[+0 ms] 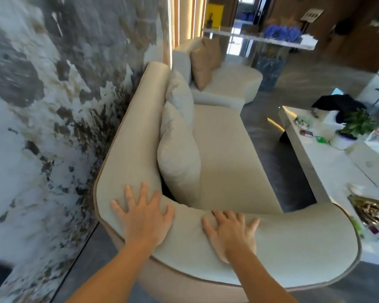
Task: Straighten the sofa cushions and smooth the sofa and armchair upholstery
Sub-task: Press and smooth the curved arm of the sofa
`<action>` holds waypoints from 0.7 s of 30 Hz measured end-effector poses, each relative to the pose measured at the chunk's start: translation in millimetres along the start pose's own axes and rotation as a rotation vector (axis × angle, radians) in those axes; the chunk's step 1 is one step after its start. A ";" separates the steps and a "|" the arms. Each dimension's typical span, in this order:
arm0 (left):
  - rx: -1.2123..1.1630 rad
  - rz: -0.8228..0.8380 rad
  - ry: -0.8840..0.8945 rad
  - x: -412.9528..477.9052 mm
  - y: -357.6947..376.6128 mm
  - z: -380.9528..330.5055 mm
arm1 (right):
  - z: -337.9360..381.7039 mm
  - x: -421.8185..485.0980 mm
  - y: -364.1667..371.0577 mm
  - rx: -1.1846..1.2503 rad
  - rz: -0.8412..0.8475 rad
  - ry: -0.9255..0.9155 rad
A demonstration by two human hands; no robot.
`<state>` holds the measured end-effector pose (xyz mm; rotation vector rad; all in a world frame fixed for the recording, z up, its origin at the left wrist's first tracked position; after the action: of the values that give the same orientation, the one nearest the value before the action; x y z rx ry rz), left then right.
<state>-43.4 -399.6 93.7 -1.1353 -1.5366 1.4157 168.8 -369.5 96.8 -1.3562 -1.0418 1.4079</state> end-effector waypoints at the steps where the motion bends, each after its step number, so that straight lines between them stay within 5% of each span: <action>1: -0.003 -0.008 0.000 0.6 0.1 -1.0 | 0.1 0.6 -1.5 0.013 -0.016 -0.005; 13: -0.033 0.019 0.018 25.7 -0.6 4.5 | 15.5 13.5 -8.7 0.050 -0.017 0.058; 21: -0.051 0.004 0.047 121.5 -1.4 40.5 | 79.1 77.6 -25.3 0.115 -0.018 0.136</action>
<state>-121.6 -298.5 85.4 -1.1940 -1.5466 1.3500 90.9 -287.2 105.8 -1.3358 -0.8697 1.3227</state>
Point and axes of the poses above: each hand's wrist, its own x-axis towards the middle knuckle, its own y-axis out of the palm, z = x × y, the point moved 1 cm from there along x, towards the middle knuckle, and after that the axes turned 8 degrees about y, right-handed, at the moved point
